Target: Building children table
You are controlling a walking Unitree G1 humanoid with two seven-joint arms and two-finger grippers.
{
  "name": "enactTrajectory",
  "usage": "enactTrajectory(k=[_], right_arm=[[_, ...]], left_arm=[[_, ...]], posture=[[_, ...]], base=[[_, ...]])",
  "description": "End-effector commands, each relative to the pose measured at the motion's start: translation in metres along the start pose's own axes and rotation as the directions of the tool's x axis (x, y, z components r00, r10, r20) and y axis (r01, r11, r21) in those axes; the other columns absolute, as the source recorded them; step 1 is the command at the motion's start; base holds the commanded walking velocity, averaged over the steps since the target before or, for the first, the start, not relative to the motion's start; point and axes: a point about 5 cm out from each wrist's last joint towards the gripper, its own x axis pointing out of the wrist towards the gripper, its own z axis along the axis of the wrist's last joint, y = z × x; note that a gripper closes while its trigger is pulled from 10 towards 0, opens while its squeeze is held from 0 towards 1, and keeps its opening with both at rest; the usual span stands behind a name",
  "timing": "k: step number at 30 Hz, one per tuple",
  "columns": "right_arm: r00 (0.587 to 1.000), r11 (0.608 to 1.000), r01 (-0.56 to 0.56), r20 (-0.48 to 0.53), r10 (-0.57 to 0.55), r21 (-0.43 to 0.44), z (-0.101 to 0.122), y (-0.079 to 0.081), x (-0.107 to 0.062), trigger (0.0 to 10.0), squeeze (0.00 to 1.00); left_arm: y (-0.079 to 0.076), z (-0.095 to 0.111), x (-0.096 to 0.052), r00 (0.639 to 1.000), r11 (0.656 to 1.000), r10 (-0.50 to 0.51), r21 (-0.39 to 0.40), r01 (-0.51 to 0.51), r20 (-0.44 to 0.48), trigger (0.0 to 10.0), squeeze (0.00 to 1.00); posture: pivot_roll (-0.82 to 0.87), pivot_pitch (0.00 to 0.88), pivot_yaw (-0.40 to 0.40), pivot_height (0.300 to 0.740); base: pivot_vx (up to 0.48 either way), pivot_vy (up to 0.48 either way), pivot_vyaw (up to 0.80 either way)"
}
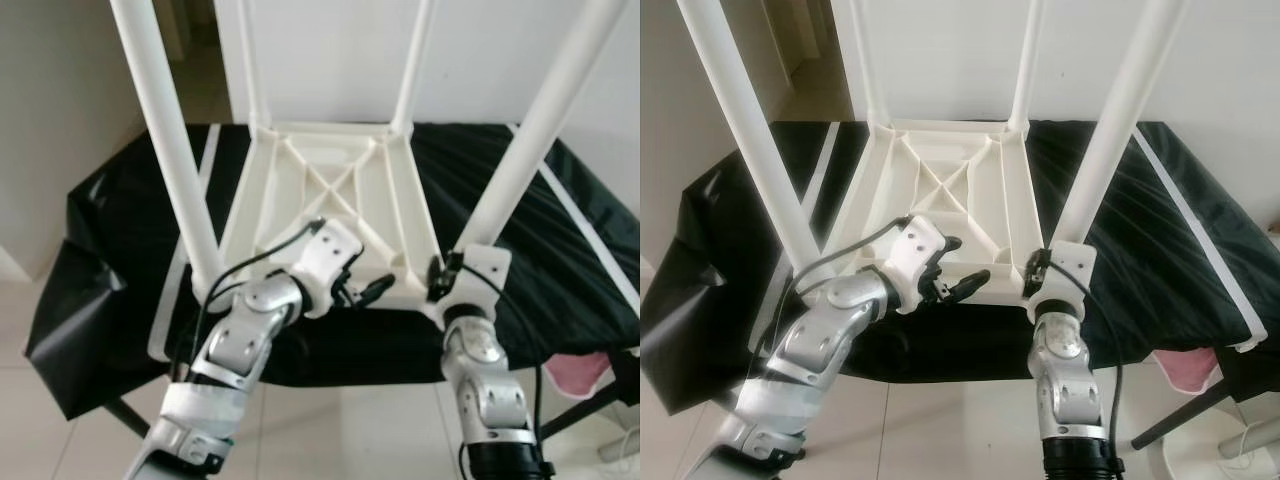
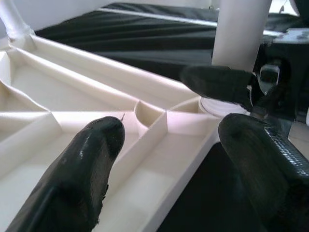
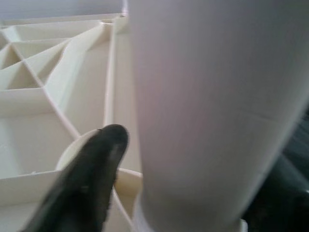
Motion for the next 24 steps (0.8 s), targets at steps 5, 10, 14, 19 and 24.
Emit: enactTrajectory(k=[5,10,14,19,24], right_arm=[[0.995,0.996,-0.087,0.060,0.085,0.020,0.012,-0.004,0.005,10.0,1.00],[0.975,0.977,-0.213,0.068,0.213,-0.007,0.016,-0.014,0.004,10.0,0.37],[0.965,0.968,-0.249,0.071,0.251,-0.035,0.018,-0.021,0.004,10.0,0.00],[0.907,0.902,-0.400,0.070,0.415,-0.165,0.021,-0.043,0.003,10.0,0.00],[0.862,0.848,-0.488,0.035,0.505,-0.206,0.021,-0.053,0.004,10.0,0.00]], left_arm=[[0.008,0.006,0.000,0.982,0.980,0.185,0.076,-0.186,0.026,10.0,0.00],[0.005,0.007,0.002,0.983,0.978,0.180,0.097,-0.183,0.034,10.0,0.00],[0.004,0.007,0.002,0.985,0.980,0.169,0.097,-0.171,0.036,10.0,0.00],[-0.004,0.009,0.003,0.994,0.989,0.095,0.111,-0.101,0.056,10.0,0.00],[-0.007,0.008,0.002,0.996,0.992,0.060,0.107,-0.066,0.058,10.0,0.00]], posture=[[-0.05,0.010,-0.026,0.740],[-0.05,0.007,-0.025,0.740],[-0.06,0.005,-0.025,0.740],[-0.06,0.000,-0.023,0.740],[-0.06,0.000,-0.020,0.740]], base=[[0.000,0.000,0.00],[0.000,0.000,0.00],[0.000,0.000,0.00],[0.000,0.000,0.00],[0.000,0.000,0.00]])
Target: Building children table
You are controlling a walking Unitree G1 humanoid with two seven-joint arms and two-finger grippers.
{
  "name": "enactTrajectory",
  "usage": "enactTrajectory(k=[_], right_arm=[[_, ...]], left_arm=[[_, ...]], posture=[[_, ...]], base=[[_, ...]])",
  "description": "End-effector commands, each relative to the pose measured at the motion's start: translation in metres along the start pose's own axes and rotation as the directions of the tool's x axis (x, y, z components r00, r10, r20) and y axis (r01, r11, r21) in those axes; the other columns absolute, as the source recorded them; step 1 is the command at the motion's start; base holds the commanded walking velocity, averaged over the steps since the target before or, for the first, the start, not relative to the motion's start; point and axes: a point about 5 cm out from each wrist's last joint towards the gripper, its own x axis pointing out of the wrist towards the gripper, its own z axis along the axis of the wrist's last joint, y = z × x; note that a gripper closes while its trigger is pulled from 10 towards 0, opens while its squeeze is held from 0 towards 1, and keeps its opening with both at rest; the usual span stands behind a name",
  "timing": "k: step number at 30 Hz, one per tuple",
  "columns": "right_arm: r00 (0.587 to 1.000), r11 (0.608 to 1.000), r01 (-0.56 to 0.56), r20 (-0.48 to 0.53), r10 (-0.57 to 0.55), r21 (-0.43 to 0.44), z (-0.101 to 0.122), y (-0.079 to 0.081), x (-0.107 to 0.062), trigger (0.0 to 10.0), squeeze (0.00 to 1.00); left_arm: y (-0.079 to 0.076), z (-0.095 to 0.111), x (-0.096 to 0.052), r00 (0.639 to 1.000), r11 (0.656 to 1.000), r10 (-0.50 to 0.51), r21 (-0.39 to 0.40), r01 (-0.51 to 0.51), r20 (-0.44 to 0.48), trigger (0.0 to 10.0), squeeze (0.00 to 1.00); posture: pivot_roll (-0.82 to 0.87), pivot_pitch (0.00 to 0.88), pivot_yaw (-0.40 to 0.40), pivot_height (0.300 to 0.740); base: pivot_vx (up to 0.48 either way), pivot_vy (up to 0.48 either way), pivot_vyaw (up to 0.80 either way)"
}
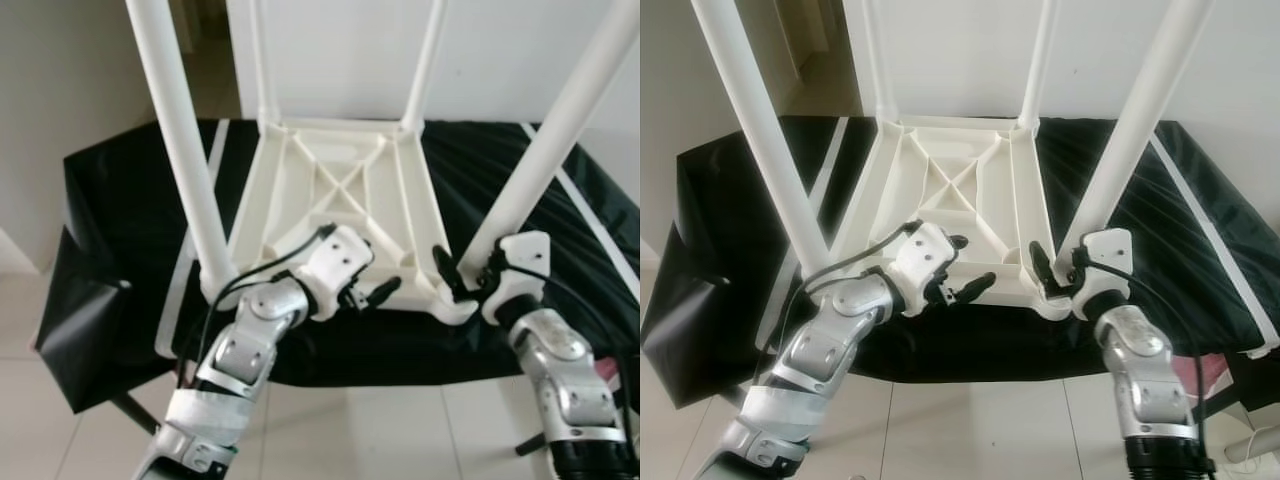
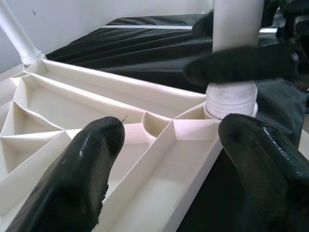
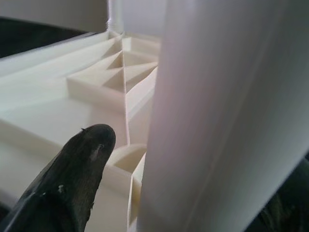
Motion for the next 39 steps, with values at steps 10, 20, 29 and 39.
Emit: enactTrajectory(k=[10,20,29,39], right_arm=[[0.968,0.969,-0.236,-0.106,0.228,-0.071,-0.011,-0.012,0.003,10.0,0.00],[0.939,0.939,-0.330,-0.140,0.315,-0.095,-0.017,-0.016,0.007,0.0,0.00],[0.946,0.956,-0.293,-0.153,0.287,-0.019,-0.023,-0.015,-0.002,10.0,0.00],[0.978,0.993,-0.079,-0.185,0.094,0.087,-0.028,-0.006,-0.004,10.0,0.00]], left_arm=[[-0.003,-0.008,-0.003,0.999,0.999,0.034,0.036,-0.033,-0.023,10.0,0.00],[-0.001,-0.009,-0.002,0.998,0.996,0.056,0.072,-0.054,-0.033,10.0,0.00],[-0.003,-0.011,-0.004,0.997,0.995,0.068,0.080,-0.065,-0.031,10.0,0.00],[-0.001,-0.017,-0.005,0.994,0.992,0.092,0.091,-0.087,-0.054,10.0,0.00]], posture=[[-0.06,0.000,-0.015,0.740],[-0.05,0.002,-0.024,0.740],[-0.05,0.016,-0.028,0.740],[-0.06,0.027,-0.022,0.740]], base=[[0.000,0.000,0.00],[0.000,0.000,0.00],[0.000,0.000,0.00],[0.000,0.000,0.00]])
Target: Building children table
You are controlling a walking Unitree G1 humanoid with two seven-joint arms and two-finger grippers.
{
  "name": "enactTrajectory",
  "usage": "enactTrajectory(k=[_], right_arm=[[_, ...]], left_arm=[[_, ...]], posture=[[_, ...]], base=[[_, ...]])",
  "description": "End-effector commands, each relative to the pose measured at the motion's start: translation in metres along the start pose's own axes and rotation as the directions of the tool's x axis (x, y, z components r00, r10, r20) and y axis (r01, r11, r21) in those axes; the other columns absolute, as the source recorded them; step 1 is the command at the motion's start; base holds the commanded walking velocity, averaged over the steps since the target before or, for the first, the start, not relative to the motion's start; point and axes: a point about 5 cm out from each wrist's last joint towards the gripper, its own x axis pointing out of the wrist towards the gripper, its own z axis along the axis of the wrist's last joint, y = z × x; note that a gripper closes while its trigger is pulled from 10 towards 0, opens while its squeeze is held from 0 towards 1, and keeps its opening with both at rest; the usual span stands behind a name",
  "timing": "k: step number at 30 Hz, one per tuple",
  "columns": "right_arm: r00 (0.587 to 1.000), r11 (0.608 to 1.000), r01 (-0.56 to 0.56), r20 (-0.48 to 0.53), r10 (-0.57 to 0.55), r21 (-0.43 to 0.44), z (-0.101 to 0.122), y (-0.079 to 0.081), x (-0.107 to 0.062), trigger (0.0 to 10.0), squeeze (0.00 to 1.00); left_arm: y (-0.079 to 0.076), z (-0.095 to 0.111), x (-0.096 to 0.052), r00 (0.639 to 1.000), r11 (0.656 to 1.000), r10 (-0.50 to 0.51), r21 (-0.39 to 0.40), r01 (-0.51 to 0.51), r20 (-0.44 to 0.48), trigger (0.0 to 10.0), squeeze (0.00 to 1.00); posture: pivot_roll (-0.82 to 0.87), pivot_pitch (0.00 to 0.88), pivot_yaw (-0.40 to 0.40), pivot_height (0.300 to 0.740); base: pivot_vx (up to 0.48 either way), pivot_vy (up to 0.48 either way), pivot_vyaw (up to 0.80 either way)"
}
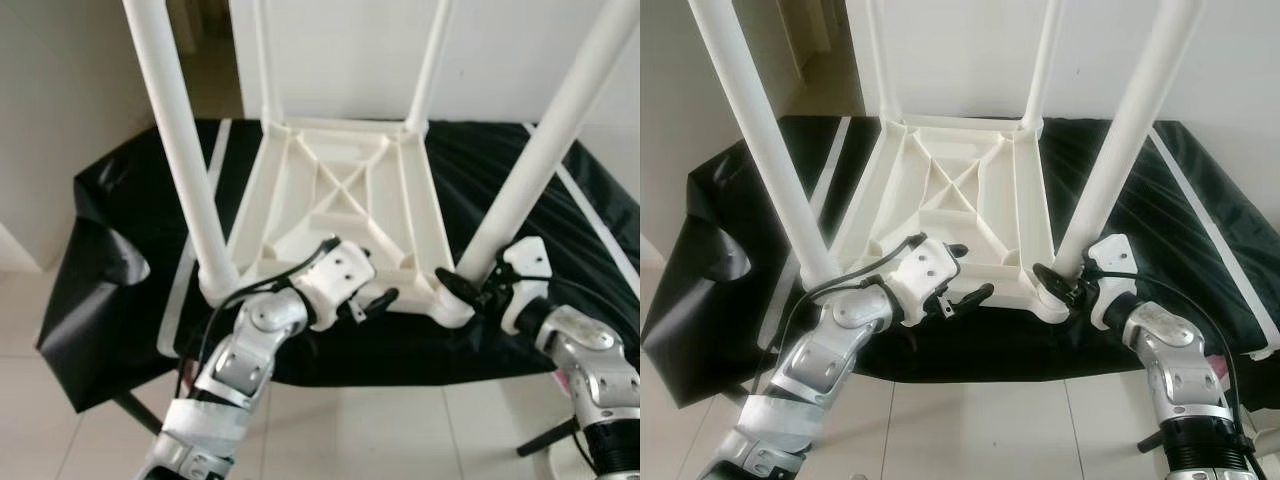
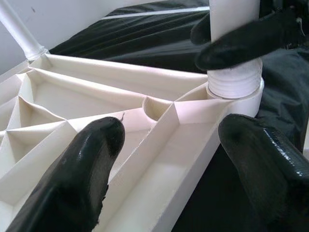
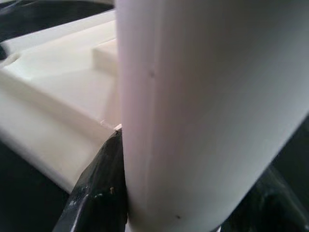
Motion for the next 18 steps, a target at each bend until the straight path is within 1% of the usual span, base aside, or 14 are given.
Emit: enactTrajectory(k=[1,2,5,6,7,8,10,12,13,14,15,17,18], right_arm=[[0.992,0.995,0.084,-0.097,-0.079,0.051,-0.016,0.005,-0.002,10.0,0.00],[0.992,0.995,0.084,-0.097,-0.079,0.051,-0.016,0.005,-0.002,10.0,0.00],[0.968,0.973,0.223,-0.133,-0.213,0.063,-0.021,0.013,-0.002,10.0,0.00],[0.968,0.973,0.223,-0.133,-0.213,0.063,-0.021,0.013,-0.002,10.0,0.00],[0.955,0.960,0.271,-0.148,-0.259,0.070,-0.023,0.015,-0.002,10.0,0.00],[0.955,0.960,0.271,-0.148,-0.259,0.070,-0.023,0.015,-0.002,10.0,0.00],[0.922,0.925,0.369,-0.161,-0.352,0.089,-0.027,0.023,-0.001,10.0,0.00],[0.879,0.878,0.464,-0.177,-0.442,0.112,-0.031,0.033,0.000,10.0,0.00],[0.879,0.878,0.464,-0.177,-0.442,0.112,-0.031,0.033,0.000,10.0,0.00],[0.856,0.855,0.506,-0.188,-0.481,0.116,-0.033,0.037,0.001,10.0,0.00],[0.825,0.818,0.558,-0.199,-0.528,0.140,-0.034,0.044,0.004,10.0,0.00],[0.825,0.818,0.558,-0.199,-0.528,0.140,-0.034,0.044,0.004,10.0,0.00],[0.809,0.799,0.583,-0.202,-0.552,0.149,-0.033,0.053,0.007,10.0,0.00]], left_arm=[[0.003,-0.005,0.000,0.995,0.995,0.098,0.008,-0.098,-0.021,10.0,0.00],[0.003,-0.005,0.000,0.995,0.995,0.098,0.008,-0.098,-0.021,10.0,0.00],[0.004,-0.007,0.000,0.994,0.995,0.104,0.011,-0.103,-0.028,10.0,0.00],[0.004,-0.007,0.000,0.994,0.995,0.104,0.011,-0.103,-0.028,10.0,0.00],[0.004,-0.007,0.000,0.994,0.994,0.107,0.013,-0.106,-0.031,10.0,0.00],[0.004,-0.007,0.000,0.994,0.994,0.107,0.013,-0.106,-0.031,10.0,0.00],[0.006,-0.010,0.001,0.992,0.993,0.118,0.021,-0.117,-0.042,10.0,0.00],[0.007,-0.011,0.001,0.990,0.991,0.133,0.027,-0.132,-0.050,10.0,0.00],[0.007,-0.011,0.001,0.990,0.991,0.133,0.027,-0.132,-0.050,10.0,0.00],[0.008,-0.011,0.001,0.989,0.990,0.138,0.028,-0.137,-0.052,10.0,0.00],[0.009,-0.011,0.001,0.987,0.988,0.149,0.034,-0.148,-0.055,10.0,0.00],[0.009,-0.011,0.001,0.987,0.988,0.149,0.034,-0.148,-0.055,10.0,0.00],[0.011,-0.012,0.002,0.985,0.986,0.163,0.035,-0.161,-0.058,10.0,0.00]], posture=[[-0.06,0.029,-0.021,0.740],[-0.06,0.029,-0.021,0.740],[-0.07,0.032,-0.017,0.740],[-0.07,0.032,-0.017,0.740],[-0.07,0.033,-0.016,0.740],[-0.07,0.033,-0.016,0.740],[-0.07,0.033,-0.015,0.740],[-0.07,0.034,-0.022,0.740],[-0.07,0.034,-0.022,0.740],[-0.07,0.034,-0.024,0.740],[-0.07,0.033,-0.027,0.740],[-0.07,0.033,-0.027,0.740],[-0.07,0.032,-0.029,0.740]], base=[[0.000,0.000,0.00],[0.000,0.000,0.00],[0.000,0.000,0.00],[0.000,0.000,0.00],[0.000,0.000,0.00],[0.000,0.000,0.00],[0.000,0.000,0.00],[0.000,0.000,0.00],[0.000,0.000,0.00],[0.000,0.000,0.00],[0.000,0.000,0.00],[0.000,0.000,0.00],[0.000,0.000,0.00]])
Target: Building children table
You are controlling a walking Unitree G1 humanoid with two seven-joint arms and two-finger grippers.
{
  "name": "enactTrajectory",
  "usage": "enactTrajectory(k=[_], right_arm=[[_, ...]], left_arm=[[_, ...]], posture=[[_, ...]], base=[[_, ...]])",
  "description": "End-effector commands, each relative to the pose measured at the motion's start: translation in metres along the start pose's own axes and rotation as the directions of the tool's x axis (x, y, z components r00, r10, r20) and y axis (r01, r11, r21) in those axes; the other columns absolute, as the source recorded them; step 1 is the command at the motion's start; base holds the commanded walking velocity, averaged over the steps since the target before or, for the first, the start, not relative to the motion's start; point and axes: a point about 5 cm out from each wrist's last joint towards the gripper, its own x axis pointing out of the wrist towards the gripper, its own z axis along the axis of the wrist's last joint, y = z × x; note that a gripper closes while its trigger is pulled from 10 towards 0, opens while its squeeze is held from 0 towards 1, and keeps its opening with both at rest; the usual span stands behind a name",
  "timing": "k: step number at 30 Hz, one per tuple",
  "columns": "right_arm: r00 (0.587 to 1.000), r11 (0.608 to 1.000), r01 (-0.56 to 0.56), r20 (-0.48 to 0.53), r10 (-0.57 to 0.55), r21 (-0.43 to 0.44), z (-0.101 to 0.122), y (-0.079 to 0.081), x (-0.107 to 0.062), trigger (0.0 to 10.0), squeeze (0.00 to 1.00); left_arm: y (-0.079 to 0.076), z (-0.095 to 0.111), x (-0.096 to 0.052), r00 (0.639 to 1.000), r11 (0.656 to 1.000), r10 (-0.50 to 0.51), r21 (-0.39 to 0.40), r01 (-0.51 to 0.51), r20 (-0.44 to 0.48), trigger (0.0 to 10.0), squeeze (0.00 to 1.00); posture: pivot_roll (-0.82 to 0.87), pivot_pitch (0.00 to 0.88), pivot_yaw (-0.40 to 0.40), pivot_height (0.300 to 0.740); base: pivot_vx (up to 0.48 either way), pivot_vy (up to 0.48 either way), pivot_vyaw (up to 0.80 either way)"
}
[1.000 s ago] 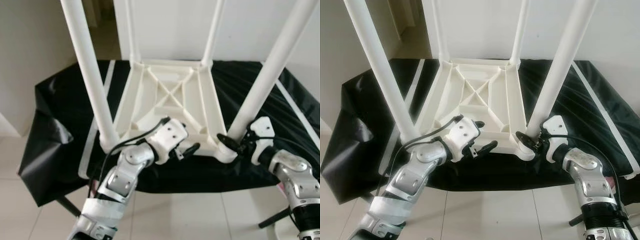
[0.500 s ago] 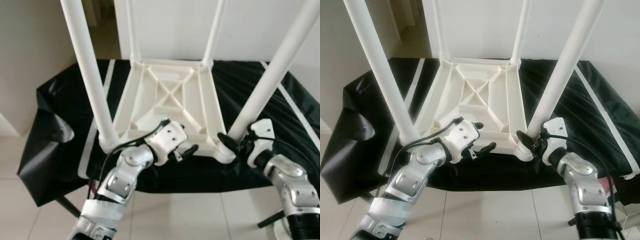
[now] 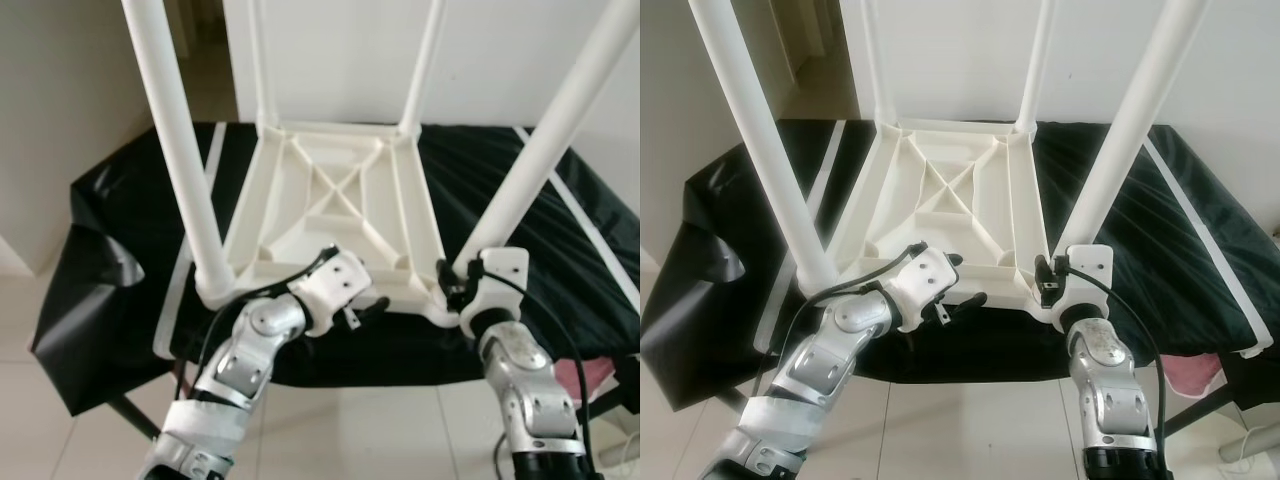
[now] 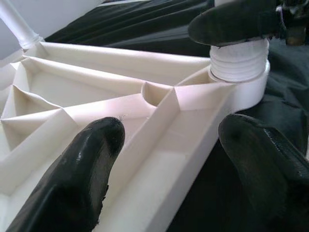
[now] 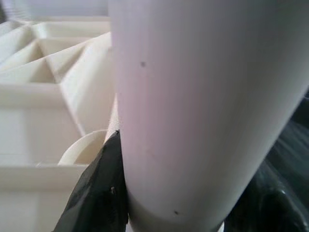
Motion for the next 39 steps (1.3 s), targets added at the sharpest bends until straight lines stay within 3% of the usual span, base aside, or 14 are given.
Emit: enactTrajectory(k=[1,3,12,19,20,23,24,27,32,39], right_arm=[[0.989,0.998,0.055,-0.137,-0.056,-0.011,-0.028,-0.001,-0.005,10.0,0.00],[0.990,0.997,0.068,-0.127,-0.064,0.030,-0.024,0.017,-0.007,10.0,0.00],[0.992,0.991,0.104,-0.083,-0.097,0.084,-0.014,0.017,-0.014,10.0,0.00],[0.990,0.990,0.131,-0.069,-0.127,0.057,-0.014,0.018,-0.016,10.0,0.00],[0.991,0.990,0.127,-0.058,-0.123,0.067,-0.013,0.018,-0.016,10.0,0.92],[0.991,0.989,0.127,-0.051,-0.124,0.074,-0.011,0.018,-0.017,10.0,0.92],[0.993,0.989,0.116,-0.048,-0.112,0.092,-0.011,0.019,-0.017,10.0,1.00],[0.996,0.990,0.091,-0.019,-0.090,0.105,-0.006,0.020,-0.016,10.0,1.00],[0.999,0.993,0.030,0.039,-0.034,0.110,0.003,0.017,-0.014,10.0,1.00],[0.996,0.997,-0.036,0.088,0.030,0.067,0.009,0.001,-0.014,10.0,1.00]], left_arm=[[0.010,-0.001,0.001,0.988,0.988,0.157,0.013,-0.157,-0.007,10.0,0.00],[0.014,-0.001,0.001,0.983,0.983,0.181,0.009,-0.181,-0.009,10.0,0.00],[0.018,0.001,0.001,0.976,0.976,0.217,-0.003,-0.217,0.008,10.0,0.00],[0.027,-0.001,-0.001,0.959,0.952,0.283,-0.126,-0.278,0.017,10.0,0.00],[0.027,-0.002,-0.001,0.959,0.951,0.282,-0.142,-0.276,0.022,10.0,0.00],[0.026,-0.003,-0.001,0.959,0.950,0.281,-0.152,-0.274,0.024,10.0,0.00],[0.024,-0.004,0.000,0.964,0.951,0.263,-0.177,-0.254,0.029,10.0,0.00],[0.017,-0.005,-0.001,0.979,0.949,0.193,-0.264,-0.171,0.060,10.0,0.00],[0.016,-0.007,0.000,0.981,0.935,0.183,-0.319,-0.156,0.057,10.0,0.00],[0.012,-0.001,0.001,0.985,0.946,0.155,-0.297,-0.127,0.075,10.0,0.00]], posture=[[-0.07,0.032,-0.029,0.740],[-0.06,0.028,-0.033,0.740],[-0.06,0.017,-0.039,0.740],[-0.06,0.001,-0.048,0.740],[-0.06,0.000,-0.048,0.740],[-0.06,0.000,-0.048,0.740],[-0.07,0.000,-0.050,0.740],[-0.07,0.000,-0.049,0.740],[-0.07,0.000,-0.045,0.740],[-0.06,0.000,-0.040,0.740]], base=[[0.000,0.000,0.00],[0.000,0.000,0.00],[0.000,0.000,0.00],[0.000,0.000,0.00],[0.000,0.000,0.00],[0.000,0.000,0.00],[0.000,0.000,0.00],[0.000,0.000,0.00],[0.000,0.000,0.00],[0.000,0.000,0.00]])
